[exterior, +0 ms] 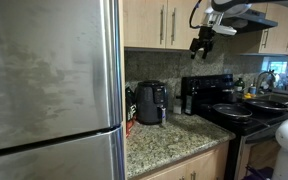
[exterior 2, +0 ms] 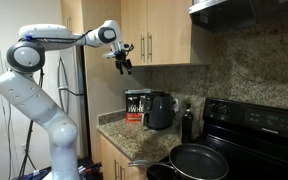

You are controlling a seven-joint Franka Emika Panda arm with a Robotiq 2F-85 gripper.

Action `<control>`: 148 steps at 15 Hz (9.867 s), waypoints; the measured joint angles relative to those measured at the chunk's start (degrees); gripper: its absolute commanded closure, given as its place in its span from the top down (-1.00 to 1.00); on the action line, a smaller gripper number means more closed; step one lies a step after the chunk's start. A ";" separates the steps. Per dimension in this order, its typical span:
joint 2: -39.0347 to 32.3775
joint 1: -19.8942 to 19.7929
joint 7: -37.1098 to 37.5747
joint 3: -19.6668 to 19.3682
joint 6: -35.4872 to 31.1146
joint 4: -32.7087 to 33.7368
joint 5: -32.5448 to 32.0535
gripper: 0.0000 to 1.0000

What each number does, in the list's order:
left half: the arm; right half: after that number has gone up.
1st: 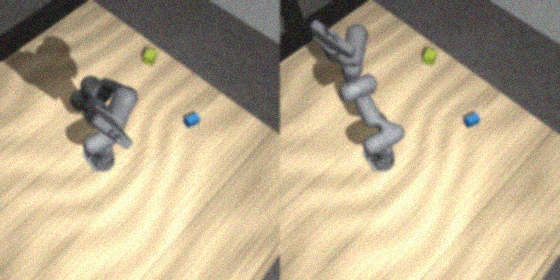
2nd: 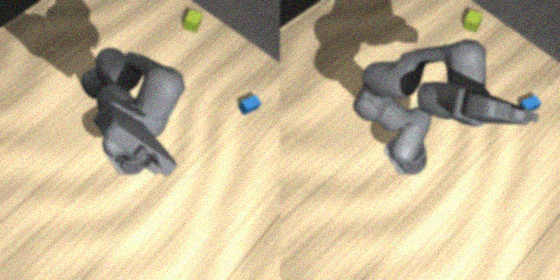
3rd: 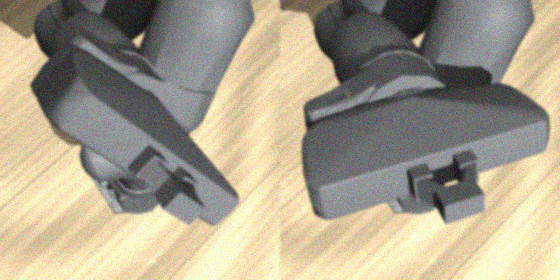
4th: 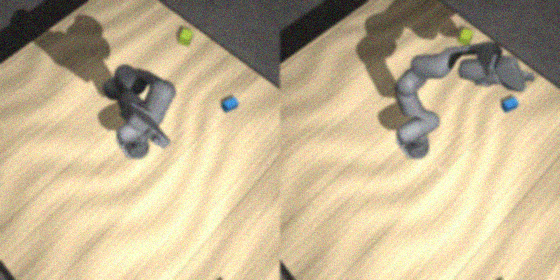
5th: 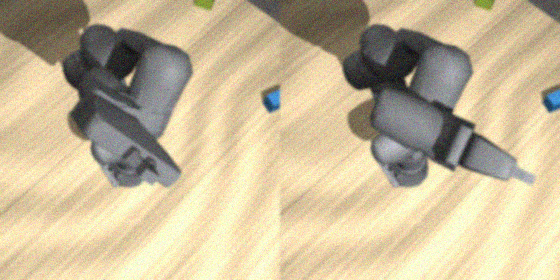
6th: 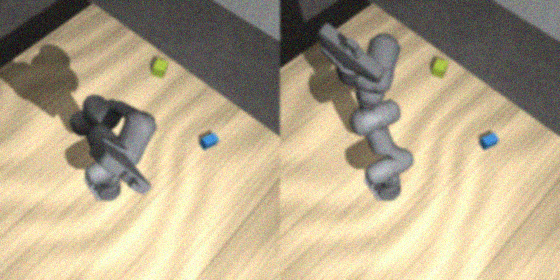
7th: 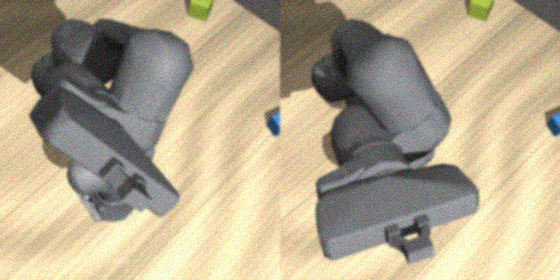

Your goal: Open the left cabinet door

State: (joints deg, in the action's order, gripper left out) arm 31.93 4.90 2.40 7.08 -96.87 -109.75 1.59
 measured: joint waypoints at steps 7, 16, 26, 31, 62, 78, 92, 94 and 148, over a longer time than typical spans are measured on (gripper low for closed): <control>-0.25 2.75 2.69 2.99 -10.91 6.96 2.56 1.00; -4.95 1.00 8.69 6.02 -29.38 9.47 -4.78 1.00; -10.70 0.00 13.00 7.30 -33.53 14.23 -6.86 1.00; -19.97 -0.11 16.98 8.50 -33.79 22.70 -10.43 1.00; -24.14 0.51 14.36 7.30 -39.14 24.45 -14.29 -0.92; -16.25 5.66 -32.49 -2.88 -43.34 13.84 28.56 -0.92; -6.31 13.56 -32.51 -5.82 -55.05 -0.09 27.72 -0.92; -6.67 14.00 -32.13 -6.27 -55.17 0.23 26.37 -0.92; 7.42 47.50 -16.99 -0.45 -60.48 -17.72 18.15 -0.84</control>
State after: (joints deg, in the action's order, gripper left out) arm 39.35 52.40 -14.58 6.63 -157.35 -127.47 19.74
